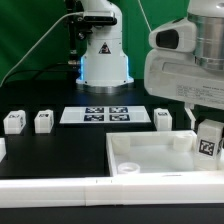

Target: Assemble one leg

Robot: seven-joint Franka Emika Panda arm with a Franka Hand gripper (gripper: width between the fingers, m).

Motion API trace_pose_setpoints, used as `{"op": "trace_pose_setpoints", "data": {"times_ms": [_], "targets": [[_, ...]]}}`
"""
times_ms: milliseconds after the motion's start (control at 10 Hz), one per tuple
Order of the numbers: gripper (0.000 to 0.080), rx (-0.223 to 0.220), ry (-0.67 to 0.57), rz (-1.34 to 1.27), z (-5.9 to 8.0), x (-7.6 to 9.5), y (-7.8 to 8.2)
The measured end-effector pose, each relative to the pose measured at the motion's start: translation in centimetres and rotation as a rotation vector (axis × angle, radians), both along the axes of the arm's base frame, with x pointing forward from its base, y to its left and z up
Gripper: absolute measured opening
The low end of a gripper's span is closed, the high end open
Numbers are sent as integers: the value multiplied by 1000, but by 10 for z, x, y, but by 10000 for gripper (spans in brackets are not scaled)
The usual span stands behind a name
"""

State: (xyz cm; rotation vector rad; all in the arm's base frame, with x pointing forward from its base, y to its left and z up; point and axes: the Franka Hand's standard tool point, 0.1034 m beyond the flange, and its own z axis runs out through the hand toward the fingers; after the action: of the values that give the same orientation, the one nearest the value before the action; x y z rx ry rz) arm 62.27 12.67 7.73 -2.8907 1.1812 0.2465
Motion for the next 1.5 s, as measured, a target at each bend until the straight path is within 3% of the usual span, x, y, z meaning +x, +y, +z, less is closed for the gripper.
{"op": "trace_pose_setpoints", "data": {"times_ms": [1000,1100,1200,1300,1400,1500], "targets": [[294,-92,33,-872,2,8,5],[390,-102,48,-990,2,7,7],[390,-96,56,-1011,2,6,11],[566,-88,63,-1015,2,5,14],[566,-83,63,-998,2,5,16],[635,-81,62,-982,2,5,16]]}}
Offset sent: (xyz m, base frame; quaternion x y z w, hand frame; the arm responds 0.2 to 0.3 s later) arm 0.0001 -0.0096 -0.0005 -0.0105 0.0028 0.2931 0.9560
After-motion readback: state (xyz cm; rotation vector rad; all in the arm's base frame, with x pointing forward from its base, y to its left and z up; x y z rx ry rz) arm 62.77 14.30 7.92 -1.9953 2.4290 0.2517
